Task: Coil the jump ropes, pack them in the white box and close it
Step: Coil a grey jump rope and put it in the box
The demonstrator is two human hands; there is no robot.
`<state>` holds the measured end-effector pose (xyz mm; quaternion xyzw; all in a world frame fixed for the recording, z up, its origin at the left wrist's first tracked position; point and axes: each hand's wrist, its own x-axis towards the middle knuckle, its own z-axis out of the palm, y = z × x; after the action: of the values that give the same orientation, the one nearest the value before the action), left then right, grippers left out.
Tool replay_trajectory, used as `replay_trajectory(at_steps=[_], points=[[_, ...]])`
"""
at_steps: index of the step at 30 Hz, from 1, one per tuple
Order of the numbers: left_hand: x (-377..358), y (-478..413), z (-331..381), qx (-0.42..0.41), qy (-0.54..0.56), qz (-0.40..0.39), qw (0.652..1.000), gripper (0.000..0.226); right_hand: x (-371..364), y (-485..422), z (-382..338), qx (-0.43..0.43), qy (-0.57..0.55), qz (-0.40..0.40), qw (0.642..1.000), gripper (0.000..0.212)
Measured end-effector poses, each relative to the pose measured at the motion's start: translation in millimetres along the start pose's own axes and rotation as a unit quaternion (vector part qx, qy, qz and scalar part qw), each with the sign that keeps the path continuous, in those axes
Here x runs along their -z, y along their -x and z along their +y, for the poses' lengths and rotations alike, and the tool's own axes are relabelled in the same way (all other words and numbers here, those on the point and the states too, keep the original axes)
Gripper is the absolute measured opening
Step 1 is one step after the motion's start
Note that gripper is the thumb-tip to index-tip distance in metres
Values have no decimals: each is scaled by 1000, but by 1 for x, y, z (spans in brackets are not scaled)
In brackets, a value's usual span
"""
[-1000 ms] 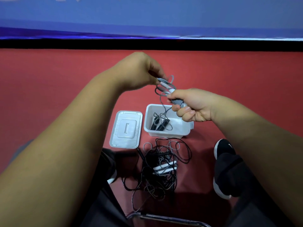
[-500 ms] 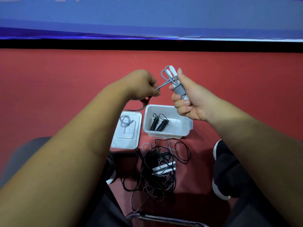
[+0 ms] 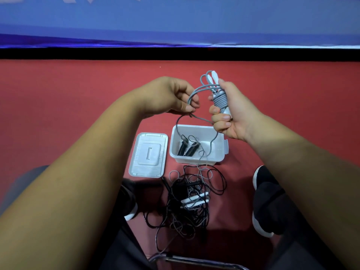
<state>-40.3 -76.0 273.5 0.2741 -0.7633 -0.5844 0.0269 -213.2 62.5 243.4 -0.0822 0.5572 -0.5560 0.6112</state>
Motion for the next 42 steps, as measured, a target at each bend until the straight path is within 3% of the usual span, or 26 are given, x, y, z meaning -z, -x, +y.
replay_trajectory(at_steps=[6, 10, 15, 19, 27, 32, 37, 39, 42], points=[[-5, -3, -2, 28, -177, 42, 983, 20, 0, -1, -4, -4, -13, -17, 1000, 40], [-7, -4, -3, 25, -230, 83, 969, 21, -1, 1, -6, -6, -21, -31, 999, 39], [-2, -2, -9, 49, -230, 88, 968, 8, -2, 5, -7, -16, -5, -44, 999, 40], [4, 5, -10, 39, -137, 93, 985, 6, -1, 10, -11, -27, -23, -73, 997, 40], [-4, 17, -7, 28, -151, 81, 985, 7, -11, 29, -6, -69, -25, -208, 975, 38], [-7, 21, -5, 28, -95, 94, 991, 7, -10, 31, -3, -119, 20, -318, 940, 47], [-3, 30, 1, -3, -49, 90, 995, 20, -6, 28, 4, -227, 64, -463, 855, 73], [1, 32, 0, -6, -32, 65, 997, 25, -7, 29, 8, -262, 73, -488, 830, 72], [2, 32, 1, 10, -21, 58, 998, 17, -8, 29, 14, -284, 151, -477, 818, 50]])
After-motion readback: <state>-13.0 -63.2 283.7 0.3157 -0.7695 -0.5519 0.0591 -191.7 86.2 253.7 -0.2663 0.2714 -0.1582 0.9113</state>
